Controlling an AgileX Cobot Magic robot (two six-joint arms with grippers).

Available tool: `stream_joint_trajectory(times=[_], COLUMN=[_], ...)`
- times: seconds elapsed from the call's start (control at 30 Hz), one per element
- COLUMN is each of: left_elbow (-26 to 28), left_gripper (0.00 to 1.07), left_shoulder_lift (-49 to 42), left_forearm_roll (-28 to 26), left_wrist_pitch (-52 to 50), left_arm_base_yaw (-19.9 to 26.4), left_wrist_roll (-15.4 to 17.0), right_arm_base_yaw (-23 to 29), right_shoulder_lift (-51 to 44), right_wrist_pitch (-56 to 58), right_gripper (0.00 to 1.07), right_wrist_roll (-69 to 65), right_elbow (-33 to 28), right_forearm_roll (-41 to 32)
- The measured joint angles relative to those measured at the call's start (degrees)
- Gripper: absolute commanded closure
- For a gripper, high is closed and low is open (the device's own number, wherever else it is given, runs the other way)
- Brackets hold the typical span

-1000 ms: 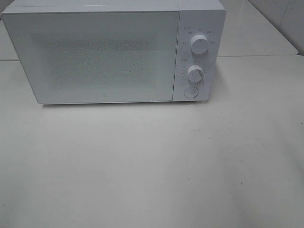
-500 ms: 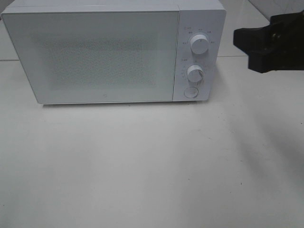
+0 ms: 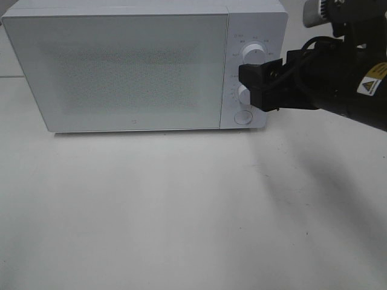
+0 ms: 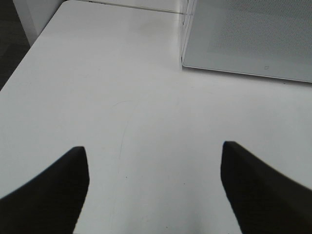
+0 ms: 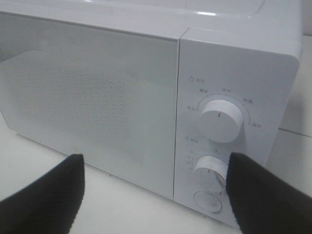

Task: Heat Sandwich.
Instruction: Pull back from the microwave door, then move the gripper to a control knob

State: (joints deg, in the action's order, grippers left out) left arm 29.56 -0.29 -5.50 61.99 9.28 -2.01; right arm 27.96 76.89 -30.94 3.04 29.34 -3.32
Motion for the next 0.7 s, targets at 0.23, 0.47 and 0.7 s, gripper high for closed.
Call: stream_joint_trajectory(times=[0.23,0.47,0.7], left_elbow=[0.0,0.0,0.0], left_gripper=[0.35,0.35,0.35], left_shoulder_lift=[0.0,0.0,0.0], left_forearm_roll=[0.0,0.0,0.0], left_wrist_pitch=[0.0,0.0,0.0], left_arm_base_yaw=[0.0,0.0,0.0], left_wrist_roll=[0.0,0.0,0.0], right_arm_base_yaw=[0.2,0.2,0.2], right_shoulder_lift=[10.4,17.6,21.9], right_wrist_pitch=[-11.1,-20.3,-27.9], right_gripper=[0.29,0.32,0.32], right_wrist_roll=[-1.7,-2.3,2.2], right_elbow=[0.0,0.1,0.2], right_forearm_roll=[-0.4,-1.8,-13.3])
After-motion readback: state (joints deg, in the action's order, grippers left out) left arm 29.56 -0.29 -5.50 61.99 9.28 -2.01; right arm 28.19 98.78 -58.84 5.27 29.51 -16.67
